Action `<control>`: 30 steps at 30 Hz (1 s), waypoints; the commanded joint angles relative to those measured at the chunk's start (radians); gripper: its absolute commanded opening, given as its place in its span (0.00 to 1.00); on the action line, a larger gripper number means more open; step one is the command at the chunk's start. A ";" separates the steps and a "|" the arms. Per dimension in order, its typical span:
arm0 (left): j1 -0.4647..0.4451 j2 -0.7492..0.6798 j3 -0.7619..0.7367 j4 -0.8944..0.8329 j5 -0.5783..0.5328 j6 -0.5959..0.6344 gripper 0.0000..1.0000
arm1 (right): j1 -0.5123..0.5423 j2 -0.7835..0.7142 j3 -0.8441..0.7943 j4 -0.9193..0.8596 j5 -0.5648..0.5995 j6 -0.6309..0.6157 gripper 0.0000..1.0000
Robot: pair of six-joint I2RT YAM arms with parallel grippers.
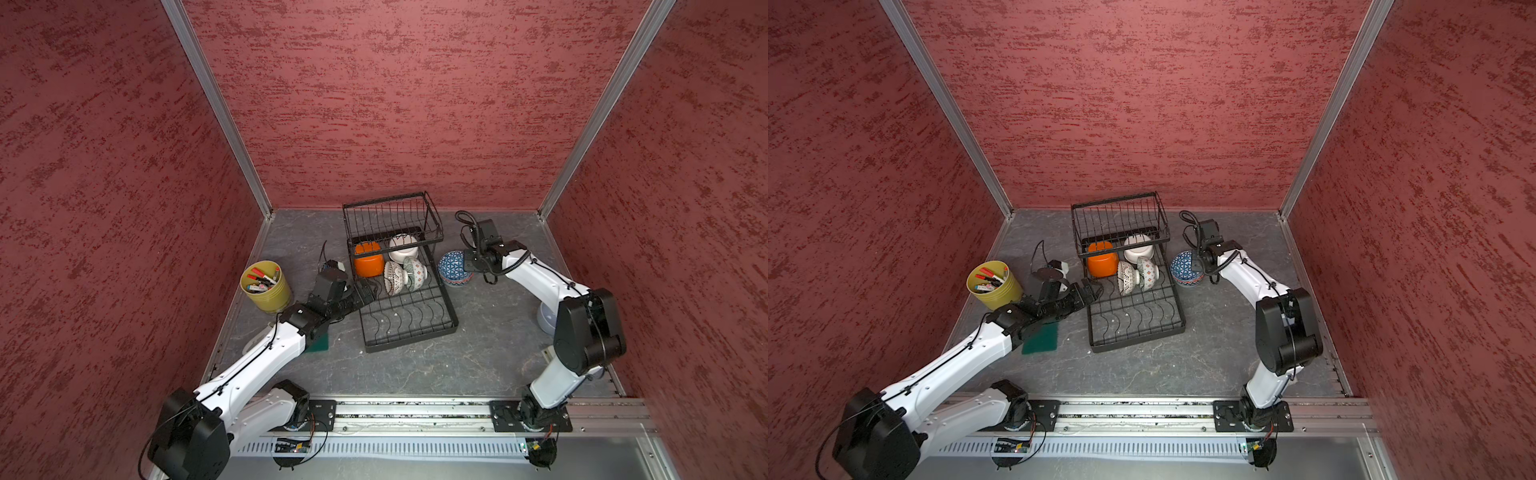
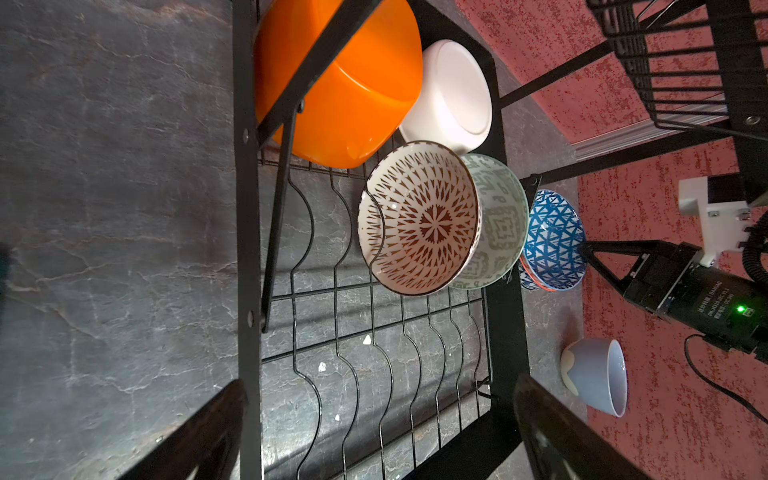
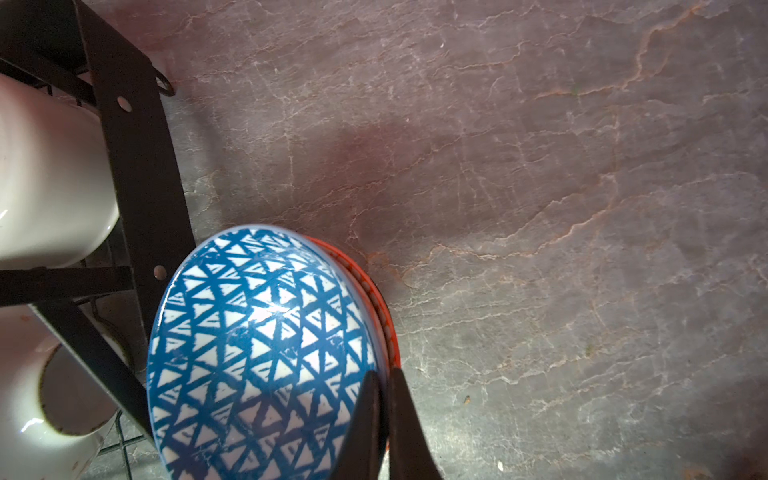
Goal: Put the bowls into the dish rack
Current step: 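Lower the right gripper onto the blue-patterned bowl rim and close it, then lift the blue-patterned bowl off the orange bowl with the right gripper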
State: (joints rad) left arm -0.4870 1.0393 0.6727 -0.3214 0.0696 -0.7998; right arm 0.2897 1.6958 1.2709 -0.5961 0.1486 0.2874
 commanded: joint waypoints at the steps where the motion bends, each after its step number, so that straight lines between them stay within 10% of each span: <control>1: 0.005 -0.007 0.007 0.009 -0.004 0.001 1.00 | -0.004 -0.009 0.031 0.005 -0.019 0.001 0.00; 21: -0.143 0.051 0.103 0.040 -0.055 0.102 1.00 | -0.003 -0.008 0.062 0.007 -0.042 0.027 0.00; 30: -0.157 0.097 0.103 0.068 -0.044 0.096 1.00 | -0.004 0.011 0.053 0.002 -0.018 0.025 0.15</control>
State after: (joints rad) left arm -0.6392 1.1275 0.7635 -0.2779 0.0322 -0.7235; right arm 0.2878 1.7000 1.2877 -0.6094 0.1280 0.2993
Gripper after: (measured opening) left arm 0.996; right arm 0.135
